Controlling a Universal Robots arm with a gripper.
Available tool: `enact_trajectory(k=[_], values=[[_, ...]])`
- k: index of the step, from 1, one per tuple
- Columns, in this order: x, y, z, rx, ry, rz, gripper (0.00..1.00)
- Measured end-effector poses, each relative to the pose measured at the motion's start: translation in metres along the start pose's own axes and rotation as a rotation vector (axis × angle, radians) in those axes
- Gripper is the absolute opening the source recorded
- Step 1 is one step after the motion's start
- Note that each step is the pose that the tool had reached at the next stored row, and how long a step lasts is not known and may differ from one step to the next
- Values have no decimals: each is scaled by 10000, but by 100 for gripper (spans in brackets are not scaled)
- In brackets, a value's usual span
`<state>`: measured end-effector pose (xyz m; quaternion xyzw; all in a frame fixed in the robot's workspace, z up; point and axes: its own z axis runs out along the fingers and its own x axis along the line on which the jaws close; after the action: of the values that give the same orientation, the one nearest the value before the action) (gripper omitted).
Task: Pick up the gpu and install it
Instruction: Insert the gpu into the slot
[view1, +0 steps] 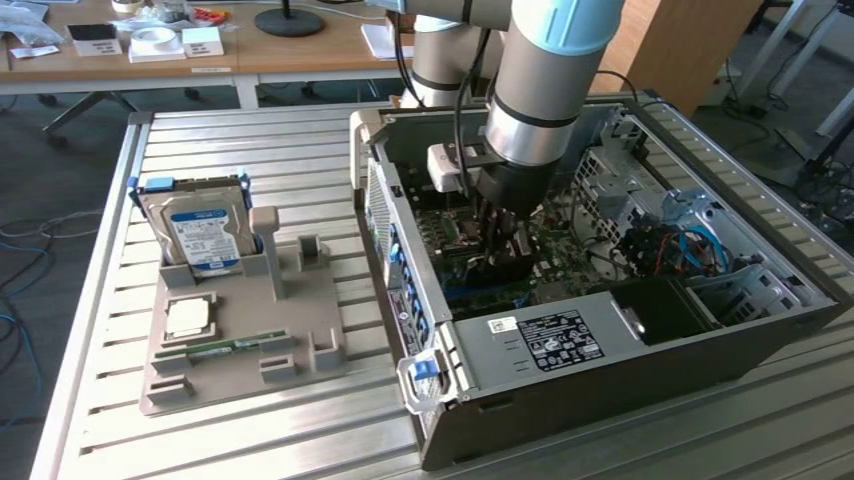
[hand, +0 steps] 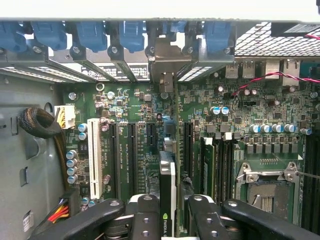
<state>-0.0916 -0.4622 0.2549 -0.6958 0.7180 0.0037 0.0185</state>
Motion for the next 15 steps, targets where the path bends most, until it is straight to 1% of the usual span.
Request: enact_trajectory(k=[15], values=[[1, 9, 13, 1, 0, 0, 26]])
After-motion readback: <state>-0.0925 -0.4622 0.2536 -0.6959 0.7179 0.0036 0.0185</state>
